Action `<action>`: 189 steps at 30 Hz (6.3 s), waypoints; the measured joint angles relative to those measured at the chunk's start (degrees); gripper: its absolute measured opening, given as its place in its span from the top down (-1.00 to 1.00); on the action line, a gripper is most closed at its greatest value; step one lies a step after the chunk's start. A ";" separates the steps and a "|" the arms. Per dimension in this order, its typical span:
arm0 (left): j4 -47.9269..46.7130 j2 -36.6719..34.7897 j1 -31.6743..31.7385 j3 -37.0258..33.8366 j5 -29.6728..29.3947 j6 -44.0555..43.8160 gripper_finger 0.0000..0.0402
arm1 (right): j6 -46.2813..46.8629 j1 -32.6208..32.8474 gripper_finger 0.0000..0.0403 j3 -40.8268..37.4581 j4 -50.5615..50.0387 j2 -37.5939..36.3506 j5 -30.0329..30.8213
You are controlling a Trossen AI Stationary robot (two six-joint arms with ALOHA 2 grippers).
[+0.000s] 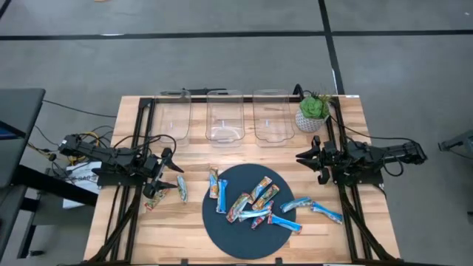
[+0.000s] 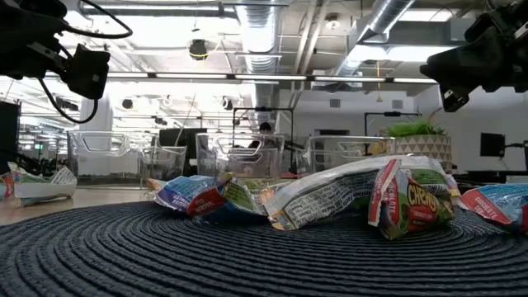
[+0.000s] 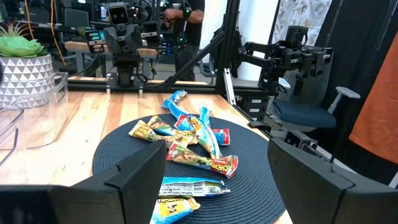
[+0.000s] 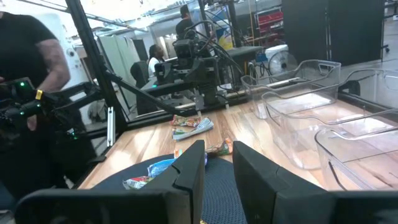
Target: Pick and place Granola Bars by type
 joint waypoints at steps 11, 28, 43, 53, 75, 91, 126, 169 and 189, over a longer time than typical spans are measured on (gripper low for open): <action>0.00 -0.01 0.00 0.01 -0.01 0.00 -0.37 | 0.01 0.00 0.62 0.00 0.00 0.00 -0.01; 0.00 -0.02 0.00 0.00 0.12 -30.92 -0.37 | 0.01 0.00 0.62 0.00 0.00 0.00 -0.02; 0.00 0.00 0.00 -0.01 -0.17 -46.96 -0.37 | 0.01 -0.02 0.62 0.00 0.00 0.00 0.00; -10.73 4.06 0.00 6.30 -6.60 -39.62 -0.37 | 0.01 0.00 0.62 0.00 0.00 0.00 0.00; -31.63 43.61 0.00 29.68 -7.46 -39.33 -0.37 | 0.01 -0.01 0.62 0.00 0.00 0.00 0.00; -45.28 60.39 0.00 41.29 -3.83 -51.96 -0.37 | 0.01 -0.02 0.62 0.00 0.00 0.00 -0.01; -52.86 68.73 2.10 41.32 -2.89 -78.98 -0.37 | 0.00 -0.01 0.62 0.00 0.00 0.00 -0.02; -43.85 85.05 3.13 41.38 2.58 -72.74 0.00 | 0.01 -0.02 0.62 0.00 -0.02 0.00 -0.01; -42.73 85.07 3.41 41.30 2.92 -71.04 0.55 | 0.01 0.00 0.62 0.00 -0.02 0.00 -0.02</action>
